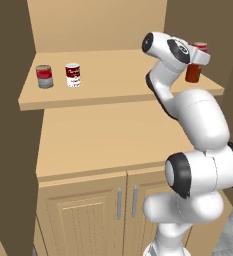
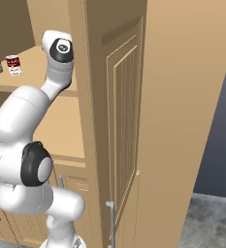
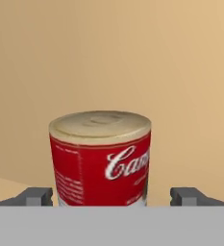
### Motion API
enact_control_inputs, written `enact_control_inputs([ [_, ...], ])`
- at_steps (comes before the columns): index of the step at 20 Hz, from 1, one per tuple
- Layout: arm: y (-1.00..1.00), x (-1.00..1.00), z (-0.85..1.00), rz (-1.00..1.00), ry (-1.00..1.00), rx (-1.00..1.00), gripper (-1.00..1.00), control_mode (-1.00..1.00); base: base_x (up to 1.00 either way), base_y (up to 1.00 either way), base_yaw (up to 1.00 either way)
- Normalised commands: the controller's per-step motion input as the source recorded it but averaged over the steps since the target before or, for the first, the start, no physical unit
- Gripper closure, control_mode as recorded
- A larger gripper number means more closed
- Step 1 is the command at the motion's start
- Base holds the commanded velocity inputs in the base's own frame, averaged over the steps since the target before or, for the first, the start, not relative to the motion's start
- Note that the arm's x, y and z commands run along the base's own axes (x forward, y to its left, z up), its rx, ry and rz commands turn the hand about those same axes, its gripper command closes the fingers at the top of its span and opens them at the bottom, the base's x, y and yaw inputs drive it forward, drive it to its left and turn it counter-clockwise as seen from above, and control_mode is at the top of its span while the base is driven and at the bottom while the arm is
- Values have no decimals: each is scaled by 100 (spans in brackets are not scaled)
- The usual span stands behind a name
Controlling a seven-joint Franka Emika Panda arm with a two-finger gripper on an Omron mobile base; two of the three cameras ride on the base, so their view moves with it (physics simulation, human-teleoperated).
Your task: Stack two cans on top of the other two cans in the cabinet.
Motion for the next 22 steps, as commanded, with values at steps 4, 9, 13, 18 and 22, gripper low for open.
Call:
enact_control_inputs([
  [4, 30, 0, -4, 0, 0, 0, -100, -100, 0, 0, 0],
  [9, 59, -11, -13, 0, 0, -1, -100, -100, 0, 0, 0],
  [13, 78, -11, -18, 4, 0, -5, -100, -100, 0, 0, 0],
  [18, 53, -20, -7, 55, 8, 0, -100, -100, 0, 0, 0],
  [22, 29, -19, 0, 82, 5, 0, -100, -100, 0, 0, 0],
])
